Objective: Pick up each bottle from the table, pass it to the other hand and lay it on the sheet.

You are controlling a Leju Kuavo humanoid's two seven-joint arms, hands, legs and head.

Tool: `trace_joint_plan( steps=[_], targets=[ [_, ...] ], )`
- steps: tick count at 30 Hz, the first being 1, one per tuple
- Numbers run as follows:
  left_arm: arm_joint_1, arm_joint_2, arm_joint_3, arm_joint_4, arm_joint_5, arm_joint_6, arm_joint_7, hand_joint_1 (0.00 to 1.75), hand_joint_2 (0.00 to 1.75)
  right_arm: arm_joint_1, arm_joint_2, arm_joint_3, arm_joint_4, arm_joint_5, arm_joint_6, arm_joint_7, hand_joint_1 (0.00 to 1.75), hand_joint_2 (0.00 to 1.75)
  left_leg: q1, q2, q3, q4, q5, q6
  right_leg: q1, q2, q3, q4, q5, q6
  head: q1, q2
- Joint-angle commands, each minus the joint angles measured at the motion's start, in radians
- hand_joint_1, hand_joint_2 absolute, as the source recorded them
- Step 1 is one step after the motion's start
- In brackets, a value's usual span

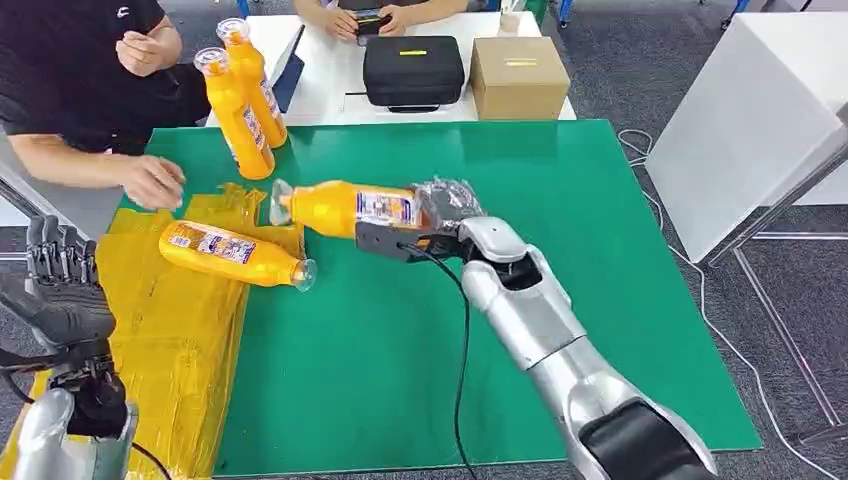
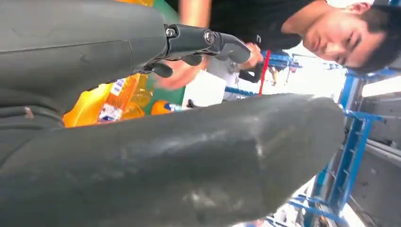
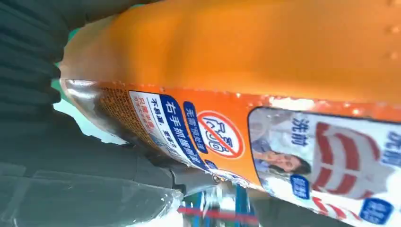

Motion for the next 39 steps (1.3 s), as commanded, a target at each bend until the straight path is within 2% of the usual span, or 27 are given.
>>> trace_joint_plan(
  steps=[1, 6, 8, 11, 14, 17, 26, 32, 34, 35, 39],
  targets=[
    [-0.004, -0.002, 0.012, -0.029, 0.021, -0.012, 0.010, 0.00, 1.75, 0.010, -0.019, -0.044, -0.170, -0.010, -0.014, -0.020, 1.75, 1.75, 0.001, -0.001, 0.003, 0.001, -0.002, -0.003, 0.001, -0.002, 0.003, 0.000, -0.002, -0.001, 0.000, 0.000],
    [-0.002, -0.026, -0.054, -0.071, 0.076, -0.107, 0.026, 0.00, 1.75, 0.027, 0.012, -0.068, -0.251, -0.041, -0.023, -0.041, 1.75, 1.75, 0.001, -0.001, 0.001, 0.002, -0.002, -0.003, 0.001, -0.002, 0.002, 0.001, -0.002, -0.001, 0.000, 0.000],
    [-0.042, -0.047, -0.111, -0.055, 0.073, -0.117, 0.035, 0.00, 1.75, 0.019, 0.031, -0.064, -0.233, -0.051, -0.041, -0.041, 1.75, 1.75, 0.000, -0.003, 0.001, 0.001, -0.001, -0.002, 0.001, -0.003, 0.002, 0.000, -0.001, 0.000, 0.000, 0.000],
    [-0.127, -0.080, -0.196, 0.002, 0.109, -0.128, 0.053, 0.00, 1.75, -0.019, 0.062, -0.005, -0.103, -0.030, -0.116, -0.007, 1.75, 1.75, 0.000, -0.005, 0.000, 0.001, 0.000, -0.002, 0.001, -0.005, 0.002, 0.001, -0.001, 0.000, 0.000, 0.000],
    [-0.200, -0.117, -0.287, 0.053, 0.165, -0.135, 0.075, 0.00, 1.75, -0.076, 0.114, 0.068, 0.114, -0.050, -0.217, 0.008, 1.75, 1.75, 0.001, -0.003, 0.002, 0.002, -0.001, -0.003, 0.001, -0.004, 0.003, 0.001, -0.001, -0.001, 0.000, 0.000],
    [-0.230, -0.157, -0.353, 0.081, 0.190, -0.128, 0.095, 0.00, 1.75, -0.096, 0.133, 0.096, 0.176, -0.092, -0.271, 0.026, 1.75, 1.75, 0.001, -0.002, 0.002, 0.001, 0.000, -0.003, 0.001, -0.003, 0.004, 0.000, 0.000, -0.001, 0.000, 0.000],
    [-0.216, -0.215, -0.459, 0.045, 0.203, -0.131, 0.110, 0.00, 1.75, -0.012, 0.100, 0.041, 0.043, -0.188, -0.308, 0.089, 1.75, 1.75, 0.001, -0.004, 0.003, 0.001, -0.001, -0.002, 0.001, -0.005, 0.005, 0.000, -0.002, 0.000, 0.000, 0.000],
    [-0.222, -0.225, -0.478, 0.041, 0.205, -0.129, 0.120, 0.00, 1.75, -0.001, 0.098, 0.031, 0.025, -0.188, -0.303, 0.102, 1.75, 1.75, 0.001, -0.005, 0.002, 0.001, 0.000, -0.001, 0.001, -0.006, 0.004, -0.001, -0.001, 0.000, 0.000, 0.000],
    [-0.243, -0.248, -0.501, 0.037, 0.199, -0.106, 0.145, 0.00, 1.75, -0.004, 0.108, 0.025, 0.019, -0.194, -0.290, 0.118, 1.75, 1.75, 0.001, -0.006, 0.002, 0.001, -0.001, -0.002, 0.001, -0.007, 0.005, -0.001, -0.002, 0.000, 0.000, 0.000],
    [-0.248, -0.251, -0.506, 0.038, 0.198, -0.100, 0.151, 0.00, 1.75, -0.010, 0.111, 0.024, 0.021, -0.195, -0.288, 0.122, 1.75, 1.75, 0.000, -0.003, -0.001, 0.001, 0.000, -0.001, 0.000, -0.004, 0.001, 0.000, 0.000, 0.000, 0.000, 0.000],
    [-0.247, -0.259, -0.524, 0.037, 0.190, -0.084, 0.166, 0.00, 1.75, -0.007, 0.114, 0.024, -0.006, -0.204, -0.287, 0.131, 1.75, 1.75, 0.000, -0.003, 0.001, 0.002, -0.001, -0.002, 0.001, -0.004, 0.002, 0.001, -0.001, 0.000, 0.000, 0.000]
  ],
)
